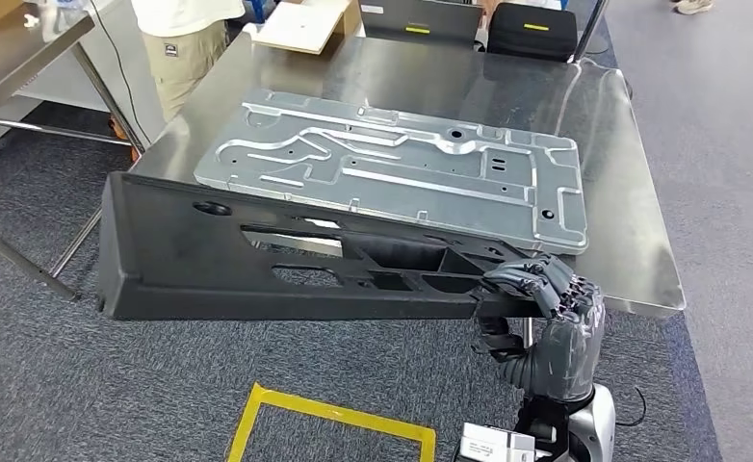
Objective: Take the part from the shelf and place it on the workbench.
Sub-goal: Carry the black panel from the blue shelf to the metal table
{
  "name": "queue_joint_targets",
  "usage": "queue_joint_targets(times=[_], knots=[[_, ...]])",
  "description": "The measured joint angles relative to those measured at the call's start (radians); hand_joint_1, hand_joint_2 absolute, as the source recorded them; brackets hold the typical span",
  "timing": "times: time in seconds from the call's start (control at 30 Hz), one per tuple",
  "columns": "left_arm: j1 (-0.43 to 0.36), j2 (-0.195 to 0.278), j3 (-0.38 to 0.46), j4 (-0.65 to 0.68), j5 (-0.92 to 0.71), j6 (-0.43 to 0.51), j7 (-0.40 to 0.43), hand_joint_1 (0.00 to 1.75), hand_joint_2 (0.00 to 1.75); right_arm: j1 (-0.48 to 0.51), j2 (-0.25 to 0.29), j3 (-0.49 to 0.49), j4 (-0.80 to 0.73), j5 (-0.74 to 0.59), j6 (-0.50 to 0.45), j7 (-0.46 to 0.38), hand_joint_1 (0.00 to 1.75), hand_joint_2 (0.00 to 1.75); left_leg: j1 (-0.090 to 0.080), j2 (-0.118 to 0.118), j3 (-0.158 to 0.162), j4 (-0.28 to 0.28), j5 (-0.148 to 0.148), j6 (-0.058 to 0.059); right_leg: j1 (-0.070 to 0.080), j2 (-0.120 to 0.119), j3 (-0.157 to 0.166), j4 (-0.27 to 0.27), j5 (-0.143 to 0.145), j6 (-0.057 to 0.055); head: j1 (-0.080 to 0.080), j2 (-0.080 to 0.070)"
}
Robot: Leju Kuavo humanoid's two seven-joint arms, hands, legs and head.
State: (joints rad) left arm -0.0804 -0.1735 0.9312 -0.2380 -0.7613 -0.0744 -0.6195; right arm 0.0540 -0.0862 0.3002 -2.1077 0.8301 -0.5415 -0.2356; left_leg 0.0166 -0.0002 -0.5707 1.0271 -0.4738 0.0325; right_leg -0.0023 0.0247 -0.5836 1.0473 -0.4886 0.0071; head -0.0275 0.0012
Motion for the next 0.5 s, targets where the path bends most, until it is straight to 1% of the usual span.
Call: queue_joint_targets(times=[0.03,0.07,0.1,0.13,0.17,0.2,0.23,0.27,0.3,0.33,0.37,0.4,0.43,0.5], knots=[[-0.001,0.000,0.000,0.000,0.000,0.000,0.000,0.00,1.75,-0.001,0.000,0.000,0.000,0.000,0.000,0.000,1.75,1.75,0.003,0.006,0.002,-0.005,0.002,0.006,-0.001,-0.003,-0.012,0.028,-0.019,0.006,0.000,0.000],[-0.002,0.000,0.000,0.000,0.001,0.000,-0.001,0.00,1.75,-0.001,0.000,0.000,0.000,0.000,0.000,-0.001,1.75,1.75,0.004,0.011,0.004,-0.008,0.003,0.010,-0.004,-0.007,-0.035,0.077,-0.047,0.011,0.000,0.000],[-0.003,0.000,0.000,0.000,0.001,0.000,-0.001,0.00,1.75,-0.002,0.000,0.000,0.000,0.001,0.000,-0.002,1.75,1.75,0.004,0.015,0.004,-0.009,0.003,0.012,-0.007,-0.012,-0.067,0.141,-0.077,0.017,0.000,0.000],[-0.003,0.000,0.001,0.000,0.001,0.000,-0.001,0.00,1.75,-0.001,0.000,0.000,0.000,0.003,-0.001,-0.004,1.75,1.75,0.004,0.019,0.004,-0.008,0.002,0.013,-0.010,-0.015,-0.101,0.205,-0.102,0.021,0.000,0.000],[-0.003,0.000,0.001,0.000,0.001,0.000,-0.001,0.00,1.75,0.000,0.000,0.000,0.000,0.007,-0.002,-0.005,1.75,1.75,0.004,0.022,0.005,-0.008,0.001,0.013,-0.013,-0.017,-0.124,0.248,-0.111,0.025,0.000,0.000],[-0.003,0.000,0.001,0.000,0.001,0.000,-0.001,0.00,1.75,0.000,0.000,0.000,0.001,0.012,-0.003,-0.007,1.75,1.75,0.004,0.024,0.006,-0.008,0.000,0.013,-0.016,-0.019,-0.131,0.255,-0.100,0.027,0.000,0.000],[-0.003,-0.001,0.001,0.000,0.001,0.000,0.000,0.00,1.75,0.000,0.000,0.000,0.001,0.017,-0.004,-0.008,1.75,1.75,0.005,0.026,0.008,-0.008,-0.001,0.011,-0.018,-0.021,-0.118,0.223,-0.071,0.028,0.000,0.000],[-0.003,-0.001,0.001,0.000,0.000,0.000,0.000,0.00,1.75,0.000,0.000,0.000,0.001,0.022,-0.005,-0.009,1.75,1.75,0.005,0.026,0.011,-0.008,-0.003,0.009,-0.020,-0.024,-0.087,0.159,-0.032,0.028,0.000,0.000],[-0.003,-0.001,0.001,0.000,0.000,-0.002,-0.001,0.00,1.75,0.000,0.000,0.000,0.001,0.027,-0.006,-0.010,1.75,1.75,0.005,0.026,0.014,-0.008,-0.005,0.006,-0.020,-0.030,-0.051,0.088,-0.002,0.025,0.000,0.000],[-0.003,-0.001,0.001,0.000,0.000,-0.004,-0.001,0.00,1.75,-0.001,0.000,0.000,0.001,0.032,-0.008,-0.011,1.75,1.75,0.004,0.026,0.017,-0.008,-0.007,0.002,-0.018,-0.034,-0.023,0.030,0.018,0.022,0.000,0.000],[-0.004,-0.001,0.001,0.000,0.000,-0.007,-0.001,0.00,1.75,-0.001,0.000,0.000,0.001,0.036,-0.010,-0.011,1.75,1.75,0.003,0.026,0.017,-0.008,-0.009,-0.004,-0.014,-0.037,-0.007,-0.006,0.026,0.017,0.000,0.000],[-0.005,-0.001,0.001,0.000,-0.001,-0.010,-0.001,0.00,1.75,-0.002,0.000,0.000,0.001,0.039,-0.012,-0.011,1.75,1.75,0.002,0.027,0.018,-0.009,-0.010,-0.010,-0.011,-0.037,-0.003,-0.018,0.022,0.012,0.000,0.000],[-0.005,-0.001,0.002,0.000,-0.001,-0.013,-0.001,0.00,1.75,-0.002,0.000,0.000,0.001,0.042,-0.013,-0.010,1.75,1.75,0.001,0.028,0.019,-0.011,-0.010,-0.018,-0.007,-0.034,-0.005,-0.020,0.023,0.006,0.000,0.000],[-0.007,-0.001,0.002,0.000,-0.004,-0.015,-0.003,0.00,1.75,-0.002,0.000,0.000,0.001,0.044,-0.015,-0.008,1.75,1.75,0.003,0.027,0.019,-0.008,-0.017,-0.030,-0.010,-0.028,0.001,-0.029,0.026,-0.008,0.000,0.000]])
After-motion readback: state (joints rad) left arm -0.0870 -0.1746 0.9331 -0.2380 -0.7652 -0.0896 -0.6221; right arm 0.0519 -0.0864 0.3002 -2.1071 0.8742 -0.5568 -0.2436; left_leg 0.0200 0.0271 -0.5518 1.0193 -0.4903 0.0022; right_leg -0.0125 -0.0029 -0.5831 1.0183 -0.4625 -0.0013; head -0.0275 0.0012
